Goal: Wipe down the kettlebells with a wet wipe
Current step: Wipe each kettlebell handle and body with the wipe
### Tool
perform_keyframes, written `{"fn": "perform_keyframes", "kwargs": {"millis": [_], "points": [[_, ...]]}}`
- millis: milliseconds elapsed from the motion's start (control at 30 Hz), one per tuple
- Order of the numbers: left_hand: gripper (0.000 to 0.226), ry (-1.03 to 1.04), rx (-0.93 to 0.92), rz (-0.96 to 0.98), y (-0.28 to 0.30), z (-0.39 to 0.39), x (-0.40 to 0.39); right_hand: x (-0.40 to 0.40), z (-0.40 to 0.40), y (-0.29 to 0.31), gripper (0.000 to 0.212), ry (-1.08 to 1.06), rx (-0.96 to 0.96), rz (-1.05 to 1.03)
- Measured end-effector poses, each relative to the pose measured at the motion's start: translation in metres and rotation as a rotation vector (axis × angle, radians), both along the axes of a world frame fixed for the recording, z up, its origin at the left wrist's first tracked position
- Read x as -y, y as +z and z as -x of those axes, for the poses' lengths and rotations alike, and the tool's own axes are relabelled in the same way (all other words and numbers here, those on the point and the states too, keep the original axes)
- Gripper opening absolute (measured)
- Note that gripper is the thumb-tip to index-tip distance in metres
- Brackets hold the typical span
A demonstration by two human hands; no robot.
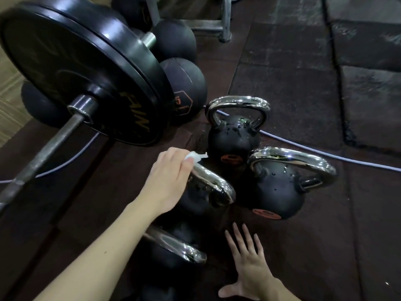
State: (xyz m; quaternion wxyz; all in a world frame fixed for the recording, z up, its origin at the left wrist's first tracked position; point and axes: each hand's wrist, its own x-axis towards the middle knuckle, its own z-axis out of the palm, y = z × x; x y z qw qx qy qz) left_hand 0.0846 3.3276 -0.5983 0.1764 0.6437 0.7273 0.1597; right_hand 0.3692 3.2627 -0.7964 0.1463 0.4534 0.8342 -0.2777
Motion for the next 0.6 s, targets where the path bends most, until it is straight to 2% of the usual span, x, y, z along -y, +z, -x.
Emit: {"fn": "perform_keyframes", "kwargs": {"millis": [67,133,233,400,500,600], "points": [[0.051,0.028,0.026,-0.011,0.002,-0.005,0.000,0.000,0.000,-0.003,0.162,-0.007,-0.004,0.012],[0.047,0.010,-0.136,-0.061,0.008,-0.024,0.005,0.000,0.002,-0.008,0.157,-0.006,0.005,0.048],[0.039,-0.158,-0.417,-0.197,0.006,-0.062,0.016,-0.001,0.003,-0.009,0.139,0.014,-0.001,0.004],[0.038,-0.507,-0.637,-0.282,-0.020,-0.092,0.025,0.002,0.002,-0.006,0.163,0.021,-0.042,-0.012],[0.033,-0.551,-0.620,-0.300,-0.018,-0.087,0.018,0.000,0.001,-0.003,0.163,0.007,-0.065,-0.022],[0.024,-0.440,-0.516,-0.400,-0.010,-0.072,0.011,-0.001,0.003,0.000,0.161,-0.014,-0.060,0.008]]}}
